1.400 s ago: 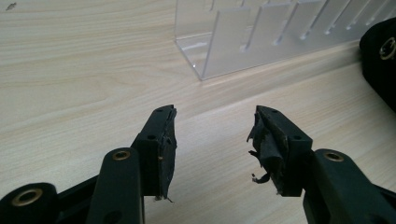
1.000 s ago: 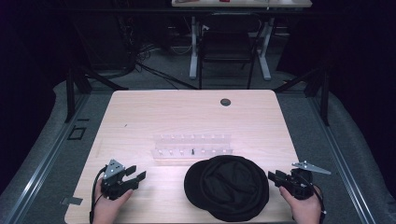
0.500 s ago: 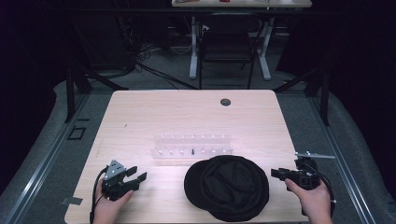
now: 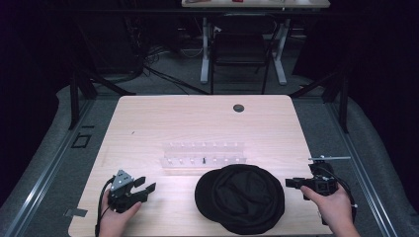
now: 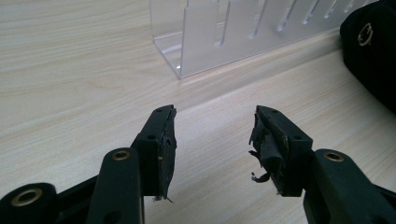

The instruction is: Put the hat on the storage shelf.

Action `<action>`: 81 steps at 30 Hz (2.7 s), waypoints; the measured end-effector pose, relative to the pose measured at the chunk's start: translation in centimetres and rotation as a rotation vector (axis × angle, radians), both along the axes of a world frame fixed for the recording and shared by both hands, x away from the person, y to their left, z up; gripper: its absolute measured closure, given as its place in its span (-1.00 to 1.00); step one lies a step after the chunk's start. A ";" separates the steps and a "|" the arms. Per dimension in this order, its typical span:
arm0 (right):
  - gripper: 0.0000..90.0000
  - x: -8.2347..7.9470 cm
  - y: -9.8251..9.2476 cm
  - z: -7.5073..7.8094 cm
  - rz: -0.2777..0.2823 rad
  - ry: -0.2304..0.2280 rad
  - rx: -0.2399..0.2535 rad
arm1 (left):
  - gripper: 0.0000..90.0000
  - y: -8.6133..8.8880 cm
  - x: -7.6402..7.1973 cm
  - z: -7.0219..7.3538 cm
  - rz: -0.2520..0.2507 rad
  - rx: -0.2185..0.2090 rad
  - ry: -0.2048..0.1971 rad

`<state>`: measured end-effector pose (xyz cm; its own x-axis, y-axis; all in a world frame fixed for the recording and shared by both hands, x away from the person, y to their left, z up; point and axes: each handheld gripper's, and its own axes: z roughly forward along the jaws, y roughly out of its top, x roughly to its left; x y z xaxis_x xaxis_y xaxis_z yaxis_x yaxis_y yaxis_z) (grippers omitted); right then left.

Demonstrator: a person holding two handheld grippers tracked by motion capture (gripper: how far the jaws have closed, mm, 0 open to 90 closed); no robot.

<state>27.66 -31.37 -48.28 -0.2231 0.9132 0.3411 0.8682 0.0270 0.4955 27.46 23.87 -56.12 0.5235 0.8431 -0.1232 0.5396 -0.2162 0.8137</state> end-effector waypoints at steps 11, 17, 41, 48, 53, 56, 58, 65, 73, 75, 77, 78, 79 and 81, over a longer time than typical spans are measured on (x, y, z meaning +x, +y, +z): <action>0.36 0.2 0.7 -0.7 0.010 0.056 -0.007 | 0.09 -0.1 -0.1 0.0 -0.006 0.008 0.013; 0.40 0.5 1.0 -0.8 0.004 0.094 0.004 | 0.09 -0.1 0.0 0.0 -0.007 0.008 0.009; 0.50 1.3 1.2 -1.9 0.033 0.220 -0.006 | 0.08 -0.2 0.0 -0.2 -0.011 0.012 0.016; 0.57 1.5 1.4 -2.4 0.013 0.271 0.002 | 0.08 -0.2 0.0 -0.1 -0.010 0.011 0.016; 0.62 1.6 1.4 -2.9 0.000 0.296 0.028 | 0.08 -0.2 0.0 -0.1 -0.009 0.012 0.016; 0.64 1.7 1.4 -3.2 -0.016 0.301 0.044 | 0.08 -0.2 0.0 -0.1 -0.010 0.012 0.016; 0.64 1.9 1.3 -3.3 -0.004 0.310 0.041 | 0.08 -0.2 0.0 -0.2 -0.011 0.012 0.016; 0.62 2.3 1.3 -3.8 0.028 0.342 0.044 | 0.07 -0.2 0.0 -0.1 -0.012 0.010 0.016; 0.69 2.5 1.4 -4.4 0.016 0.359 0.064 | 0.07 -0.2 0.0 -0.2 -0.011 0.011 0.016; 0.70 2.5 1.5 -4.5 0.017 0.365 0.062 | 0.07 -0.2 0.0 -0.1 -0.011 0.010 0.015; 0.71 2.6 1.5 -4.5 0.028 0.370 0.063 | 0.07 -0.2 0.0 -0.1 -0.009 0.011 0.012; 0.73 2.5 1.6 -4.6 0.007 0.360 0.078 | 0.07 -0.2 0.0 -0.1 -0.006 0.007 0.011; 0.77 2.6 1.6 -4.5 0.020 0.375 0.076 | 0.07 -0.2 0.0 -0.1 -0.001 0.008 0.014; 0.79 2.6 1.4 -4.6 0.041 0.386 0.067 | 0.08 -0.2 0.0 -0.1 -0.001 0.007 0.014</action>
